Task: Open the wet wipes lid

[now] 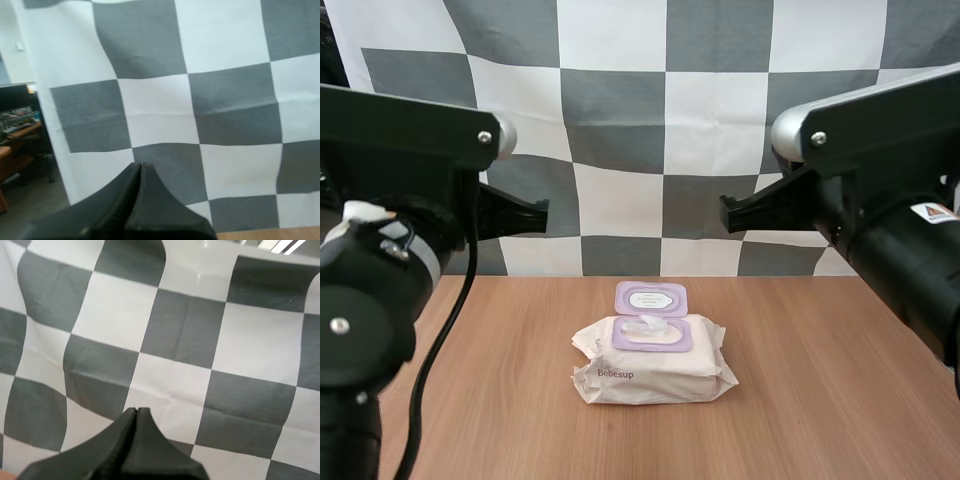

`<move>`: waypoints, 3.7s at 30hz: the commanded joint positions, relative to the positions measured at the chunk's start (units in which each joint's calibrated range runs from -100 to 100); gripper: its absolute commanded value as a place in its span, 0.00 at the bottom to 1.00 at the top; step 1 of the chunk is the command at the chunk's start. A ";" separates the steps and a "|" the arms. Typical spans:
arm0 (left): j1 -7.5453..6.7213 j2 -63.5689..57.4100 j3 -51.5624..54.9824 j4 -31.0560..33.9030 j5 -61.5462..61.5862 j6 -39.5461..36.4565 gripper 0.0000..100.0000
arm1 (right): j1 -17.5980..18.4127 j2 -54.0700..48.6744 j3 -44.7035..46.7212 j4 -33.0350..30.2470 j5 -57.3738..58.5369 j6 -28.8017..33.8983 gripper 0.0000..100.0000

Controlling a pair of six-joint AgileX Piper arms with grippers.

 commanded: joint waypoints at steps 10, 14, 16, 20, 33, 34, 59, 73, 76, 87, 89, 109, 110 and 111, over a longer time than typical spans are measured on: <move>0.04 -11.25 22.09 30.48 -18.91 -30.50 0.00 | 0.13 -22.71 19.61 -11.74 -2.22 -0.79 0.06; -0.86 -13.03 30.99 30.48 -33.48 -26.21 0.00 | 0.13 -22.71 25.76 -29.51 -4.75 -3.95 0.12; -2.05 -14.65 34.78 30.48 -35.18 -25.04 0.00 | 0.13 -22.71 29.19 -34.65 -4.75 -3.64 0.12; -4.35 -19.96 36.38 30.60 -31.51 -23.59 0.00 | 0.13 -22.71 34.28 -32.67 -7.68 -3.64 0.12; -11.09 -22.50 36.38 30.60 -21.67 -19.95 0.00 | 0.13 -22.71 35.95 -3.35 -15.60 -4.07 0.10; -11.44 -22.50 36.38 30.60 -21.67 -19.95 0.00 | 0.13 -22.71 35.95 -6.87 -12.91 -4.68 0.09; -12.53 -22.50 36.38 36.15 -21.67 -19.95 0.00 | 0.06 -22.71 35.95 -29.78 3.94 23.71 0.03; -12.53 -22.50 36.38 49.28 -5.73 -49.64 0.00 | 1.30 -22.71 35.95 -24.07 -1.71 27.01 0.03; -12.53 -22.50 36.38 49.42 -5.73 -49.64 0.00 | 1.46 -22.71 35.95 -23.68 2.43 27.01 0.03; -12.53 -22.50 36.38 49.41 -5.56 -49.64 0.00 | 1.46 -22.71 35.95 -43.97 4.62 22.80 0.03; -12.77 -22.50 36.38 49.41 -5.56 -49.27 0.00 | 1.46 -22.71 35.95 -43.85 5.00 22.80 0.03; -12.96 -22.50 36.38 49.41 -5.79 -49.27 0.00 | 1.46 -22.71 35.95 -43.97 5.44 43.12 0.00; -12.96 -22.50 36.38 49.41 -5.79 -49.27 0.00 | 1.46 -22.71 35.95 -44.49 5.44 43.24 0.00; -12.96 -22.50 36.38 49.41 -5.79 -49.27 0.00 | 1.46 -22.71 35.95 -44.98 5.44 43.24 0.00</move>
